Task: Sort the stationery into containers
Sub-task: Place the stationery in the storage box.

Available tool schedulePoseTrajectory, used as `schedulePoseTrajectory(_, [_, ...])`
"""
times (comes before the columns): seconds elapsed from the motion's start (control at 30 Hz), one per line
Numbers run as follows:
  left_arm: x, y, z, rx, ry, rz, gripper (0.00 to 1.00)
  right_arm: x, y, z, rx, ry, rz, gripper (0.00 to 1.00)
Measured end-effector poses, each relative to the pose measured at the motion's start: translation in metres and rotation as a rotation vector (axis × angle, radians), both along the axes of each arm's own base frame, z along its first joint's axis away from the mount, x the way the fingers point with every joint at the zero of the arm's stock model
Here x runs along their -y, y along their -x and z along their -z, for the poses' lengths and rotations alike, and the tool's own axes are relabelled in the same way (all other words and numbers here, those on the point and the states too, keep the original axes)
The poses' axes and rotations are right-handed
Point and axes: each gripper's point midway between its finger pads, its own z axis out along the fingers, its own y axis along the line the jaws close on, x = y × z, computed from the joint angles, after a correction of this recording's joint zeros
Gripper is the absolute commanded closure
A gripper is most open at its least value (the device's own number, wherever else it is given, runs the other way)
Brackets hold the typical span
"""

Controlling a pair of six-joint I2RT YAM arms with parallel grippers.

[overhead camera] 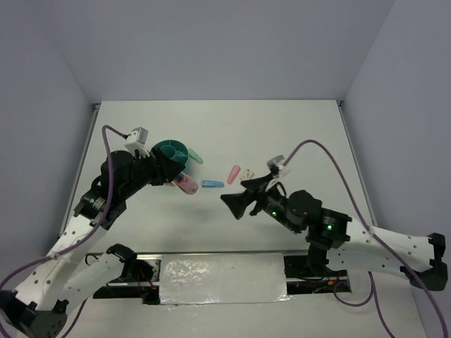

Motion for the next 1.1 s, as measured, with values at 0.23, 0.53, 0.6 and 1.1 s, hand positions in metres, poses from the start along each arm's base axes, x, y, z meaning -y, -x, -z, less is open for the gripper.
schedulePoseTrajectory(0.23, [-0.047,-0.081,0.042,-0.08,-0.261,-0.381,1.0,0.072,-0.003,-0.001,-0.057,-0.09,0.183,0.0])
schedulePoseTrajectory(0.53, [-0.08,-0.136,-0.019,0.059,-0.329,-0.592,1.0,0.094,0.005,0.046,-0.15,0.012,0.215,0.0])
schedulePoseTrajectory(0.6, [-0.087,-0.144,-0.027,0.07,-0.325,-0.619,1.0,0.095,0.005,0.052,-0.159,0.027,0.217,0.0])
schedulePoseTrajectory(1.1, [-0.092,-0.165,0.021,-0.045,-0.393,-0.62,1.0,0.094,0.005,0.065,-0.177,0.086,0.224,0.0])
